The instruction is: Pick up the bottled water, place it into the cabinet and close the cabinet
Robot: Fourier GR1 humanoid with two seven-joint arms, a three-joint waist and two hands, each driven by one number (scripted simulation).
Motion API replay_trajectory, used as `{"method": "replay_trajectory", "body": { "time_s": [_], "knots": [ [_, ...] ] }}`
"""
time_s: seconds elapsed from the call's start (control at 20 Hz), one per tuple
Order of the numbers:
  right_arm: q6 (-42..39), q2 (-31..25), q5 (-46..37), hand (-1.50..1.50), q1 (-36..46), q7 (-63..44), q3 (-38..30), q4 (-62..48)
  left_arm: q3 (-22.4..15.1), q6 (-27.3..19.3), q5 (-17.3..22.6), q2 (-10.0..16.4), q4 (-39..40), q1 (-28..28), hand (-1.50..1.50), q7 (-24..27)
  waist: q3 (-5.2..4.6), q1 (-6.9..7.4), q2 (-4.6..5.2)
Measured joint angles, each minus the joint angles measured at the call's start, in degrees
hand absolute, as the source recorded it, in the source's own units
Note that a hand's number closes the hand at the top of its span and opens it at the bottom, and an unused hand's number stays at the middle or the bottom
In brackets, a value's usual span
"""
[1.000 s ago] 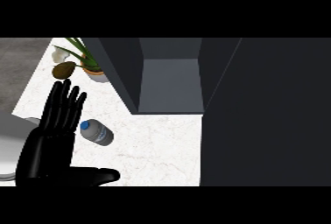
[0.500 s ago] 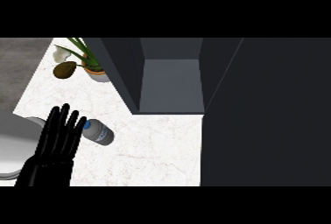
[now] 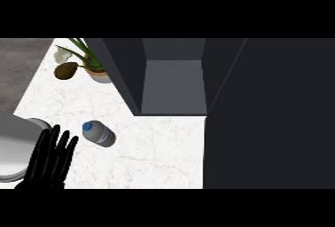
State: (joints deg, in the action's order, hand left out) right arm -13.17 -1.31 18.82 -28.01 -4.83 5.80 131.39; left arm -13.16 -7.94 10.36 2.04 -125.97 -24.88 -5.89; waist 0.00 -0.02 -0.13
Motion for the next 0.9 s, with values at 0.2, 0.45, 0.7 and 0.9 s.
{"method": "replay_trajectory", "body": {
  "time_s": [0.2, 0.45, 0.7, 0.9],
  "knots": [
    [-1.53, 0.34, -0.96, -1.50, -1.72, 2.50, 0.07, -1.24, 0.56, 1.43, 0.05, 0.36, 1.16, -1.21, -1.50, 3.40, 0.00, -0.03, 0.00],
    [-0.41, 0.69, -3.26, -1.50, -2.25, 3.79, 2.67, -1.40, 4.54, 3.28, 2.72, 0.81, 4.28, -1.03, -1.50, 6.76, -0.01, -0.02, 0.04],
    [-1.06, 0.55, -3.88, -1.50, -2.86, 6.15, 2.83, -2.56, 9.96, 4.82, 5.74, 2.00, 6.77, -0.33, -1.50, 7.66, -0.01, -0.04, 0.04],
    [-2.06, -0.01, -2.47, -1.50, -3.04, 6.76, 1.65, -3.21, 11.79, 5.87, 5.36, 2.26, 11.22, 1.75, -1.50, 9.30, 0.00, -0.11, 0.06]
  ]
}}
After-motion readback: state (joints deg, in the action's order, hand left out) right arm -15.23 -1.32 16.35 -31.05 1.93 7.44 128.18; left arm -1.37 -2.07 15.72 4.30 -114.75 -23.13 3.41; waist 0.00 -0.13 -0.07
